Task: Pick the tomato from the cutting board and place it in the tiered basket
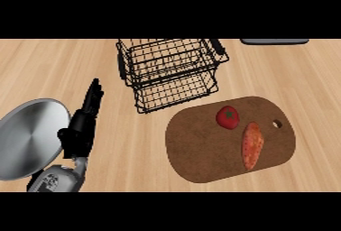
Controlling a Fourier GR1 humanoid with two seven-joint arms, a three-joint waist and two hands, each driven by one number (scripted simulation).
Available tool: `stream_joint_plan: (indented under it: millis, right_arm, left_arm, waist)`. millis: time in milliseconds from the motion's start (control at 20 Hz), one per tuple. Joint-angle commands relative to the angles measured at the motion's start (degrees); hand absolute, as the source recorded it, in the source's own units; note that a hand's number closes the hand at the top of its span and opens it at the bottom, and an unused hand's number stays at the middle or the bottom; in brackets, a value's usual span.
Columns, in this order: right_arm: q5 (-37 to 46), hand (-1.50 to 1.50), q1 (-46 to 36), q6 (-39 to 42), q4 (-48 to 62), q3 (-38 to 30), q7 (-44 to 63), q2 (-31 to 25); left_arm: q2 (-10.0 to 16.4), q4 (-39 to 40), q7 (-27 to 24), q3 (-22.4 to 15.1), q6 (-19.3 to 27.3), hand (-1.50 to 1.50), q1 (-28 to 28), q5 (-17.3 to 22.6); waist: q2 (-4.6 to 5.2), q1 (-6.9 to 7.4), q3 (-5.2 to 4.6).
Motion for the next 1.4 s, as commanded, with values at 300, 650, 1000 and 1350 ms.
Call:
stream_joint_plan:
  millis: [300,650,1000,1350]
  right_arm:
    - [18.2,-1.5,-3.5,-2.8,-19.9,8.4,29.9,-16.3]
    - [17.4,-1.5,-19.6,-4.6,-28.0,23.1,57.8,-16.0]
    - [19.9,-1.5,-36.1,-1.3,-20.1,34.2,68.7,-8.6]
    - [16.8,-1.5,-36.1,1.7,-15.2,34.6,70.7,-9.7]
  left_arm:
    - [-1.0,-0.1,0.1,-1.4,-0.8,0.0,-1.6,-1.6]
    - [-2.6,1.9,-0.5,-0.2,-1.1,0.0,-1.9,-2.4]
    - [-2.3,-1.2,1.0,1.5,-4.0,0.0,0.2,-1.9]
    - [-4.6,-2.4,2.4,0.3,-1.6,0.0,0.9,-5.2]
  waist:
    - [0.53,2.27,0.04]
    - [0.65,2.89,0.13]
    - [0.49,2.84,0.2]
    - [0.33,2.0,0.26]
